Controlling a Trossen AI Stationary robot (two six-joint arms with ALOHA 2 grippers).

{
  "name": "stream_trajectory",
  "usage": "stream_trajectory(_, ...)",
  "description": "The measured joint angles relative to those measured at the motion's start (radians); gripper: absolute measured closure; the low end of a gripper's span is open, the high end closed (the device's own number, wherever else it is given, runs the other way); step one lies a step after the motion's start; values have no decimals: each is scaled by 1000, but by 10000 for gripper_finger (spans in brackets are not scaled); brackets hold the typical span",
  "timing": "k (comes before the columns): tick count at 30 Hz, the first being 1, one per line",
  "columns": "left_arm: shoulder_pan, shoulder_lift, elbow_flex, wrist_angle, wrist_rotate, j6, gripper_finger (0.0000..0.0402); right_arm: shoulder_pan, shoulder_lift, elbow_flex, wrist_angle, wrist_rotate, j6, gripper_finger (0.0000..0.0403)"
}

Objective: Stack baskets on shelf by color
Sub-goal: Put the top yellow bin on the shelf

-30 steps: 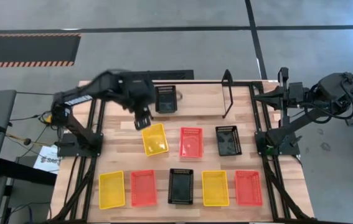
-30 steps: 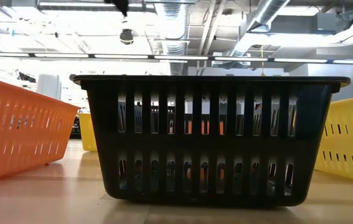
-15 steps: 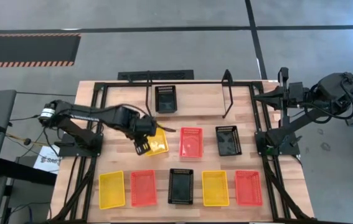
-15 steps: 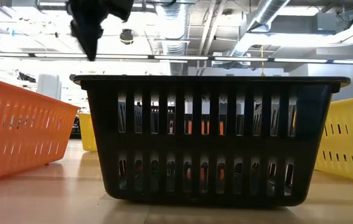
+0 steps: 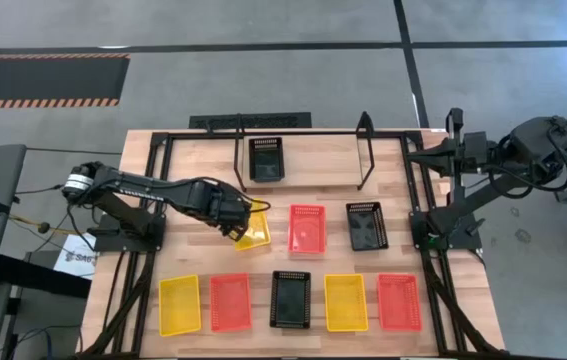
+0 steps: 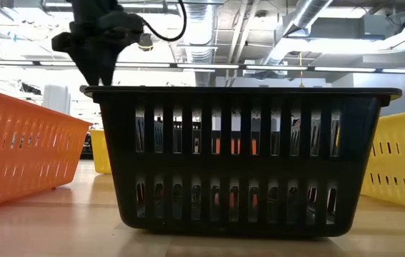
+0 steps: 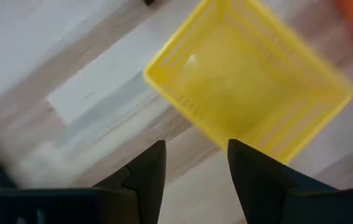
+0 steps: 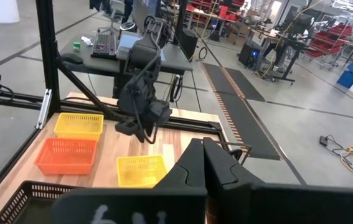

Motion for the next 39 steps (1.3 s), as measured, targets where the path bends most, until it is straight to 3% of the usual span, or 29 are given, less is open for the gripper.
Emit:
stream_trajectory(9, 0, 0, -12, 52, -1, -286, 242, 0, 15, 0, 0, 0, 0, 401)
stream_trajectory(17, -25, 1, -181, 277, 95, -371, 242, 0, 37, 0, -1, 0, -1, 401)
stream_trajectory(20, -34, 2, -221, 294, 98, -421, 242, 0, 40, 0, -4, -2, -1, 401)
stream_trajectory(39, 18, 10, -268, 362, 26, -461, 242, 0, 56, 0, -17, -3, -46, 401)
